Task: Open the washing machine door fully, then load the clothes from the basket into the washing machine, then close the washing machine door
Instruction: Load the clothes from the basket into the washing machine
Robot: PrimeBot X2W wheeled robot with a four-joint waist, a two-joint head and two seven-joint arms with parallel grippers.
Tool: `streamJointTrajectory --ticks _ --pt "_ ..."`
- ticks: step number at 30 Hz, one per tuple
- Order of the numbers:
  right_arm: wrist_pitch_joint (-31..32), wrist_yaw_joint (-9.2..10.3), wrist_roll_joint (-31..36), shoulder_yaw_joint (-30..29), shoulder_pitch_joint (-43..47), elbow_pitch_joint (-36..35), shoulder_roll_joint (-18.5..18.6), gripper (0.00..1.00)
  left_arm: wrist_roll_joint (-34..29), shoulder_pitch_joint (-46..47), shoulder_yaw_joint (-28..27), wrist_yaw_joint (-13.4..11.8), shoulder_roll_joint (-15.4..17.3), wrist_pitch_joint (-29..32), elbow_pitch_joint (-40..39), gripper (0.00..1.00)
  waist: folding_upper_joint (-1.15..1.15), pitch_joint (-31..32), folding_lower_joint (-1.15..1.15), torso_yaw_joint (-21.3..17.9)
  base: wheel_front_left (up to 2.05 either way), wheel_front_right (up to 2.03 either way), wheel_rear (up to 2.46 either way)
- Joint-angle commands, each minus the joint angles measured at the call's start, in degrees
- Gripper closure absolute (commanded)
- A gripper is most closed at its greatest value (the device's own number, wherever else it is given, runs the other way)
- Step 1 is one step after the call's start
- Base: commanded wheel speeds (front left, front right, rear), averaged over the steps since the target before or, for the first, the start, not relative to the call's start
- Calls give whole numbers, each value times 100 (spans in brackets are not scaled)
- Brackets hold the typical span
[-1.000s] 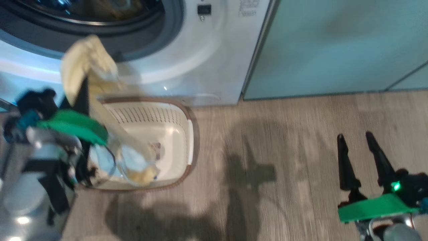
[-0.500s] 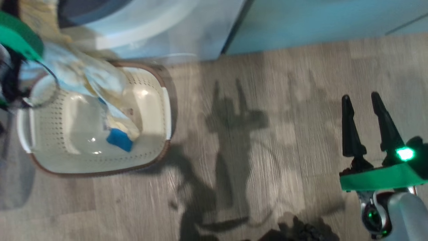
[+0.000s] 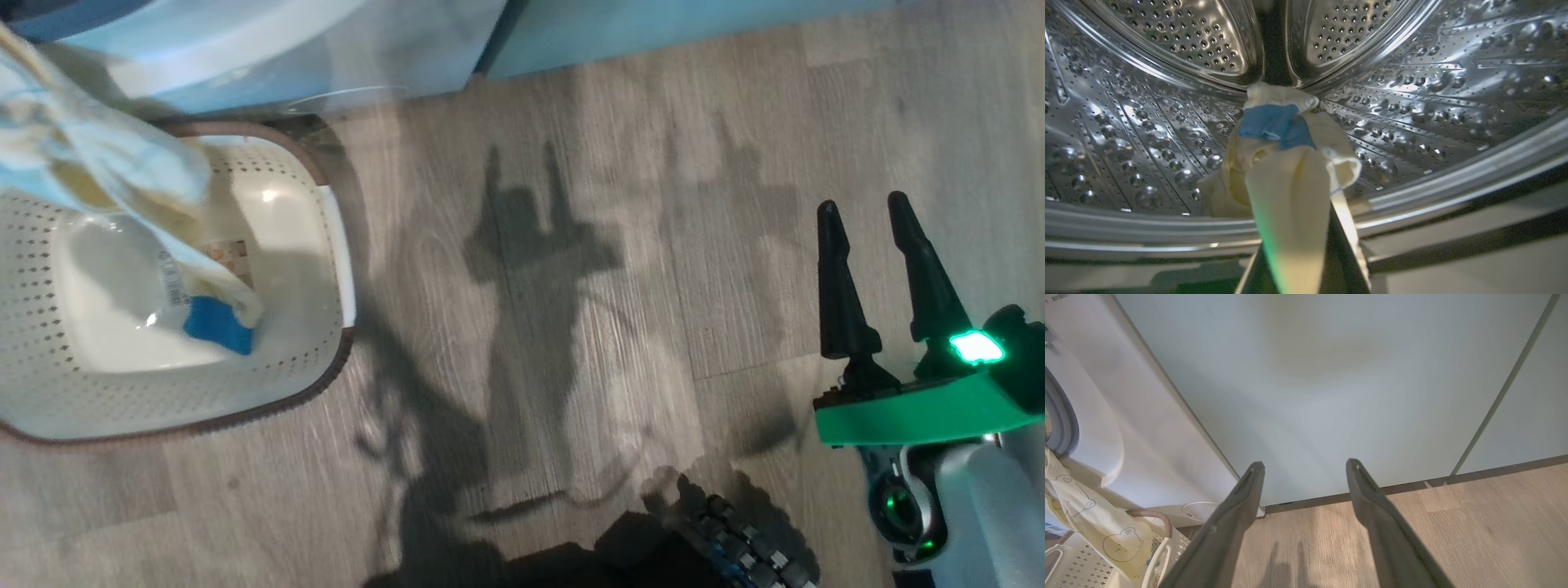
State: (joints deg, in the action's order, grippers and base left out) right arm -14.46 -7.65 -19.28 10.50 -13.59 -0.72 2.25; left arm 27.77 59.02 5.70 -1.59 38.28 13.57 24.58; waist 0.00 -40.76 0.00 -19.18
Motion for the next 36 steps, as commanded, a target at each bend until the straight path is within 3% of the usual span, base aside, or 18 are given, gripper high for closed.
streamJointTrajectory --ticks 1,10,22,26,36 --pt "-53 16 -57 121 13 -181 63 0 -106 382 -175 44 476 -22 -75 100 0 -66 0 -87 0 0 0" --pt "-53 16 -159 233 -7 -191 63 0 -355 1026 -99 104 662 -507 193 100 0 -219 0 -277 0 0 0" --pt "-53 16 -264 309 -16 -218 63 0 -779 1820 -116 37 732 -2410 740 100 0 -369 0 -490 0 0 0" --pt "-53 16 -285 318 -34 -220 63 0 -729 1920 -73 107 689 -2407 1346 100 0 -407 0 -502 0 0 0" --pt "-53 16 -244 270 -89 -192 63 0 -437 2139 177 520 369 -1613 2383 100 0 -388 0 -340 0 0 0"
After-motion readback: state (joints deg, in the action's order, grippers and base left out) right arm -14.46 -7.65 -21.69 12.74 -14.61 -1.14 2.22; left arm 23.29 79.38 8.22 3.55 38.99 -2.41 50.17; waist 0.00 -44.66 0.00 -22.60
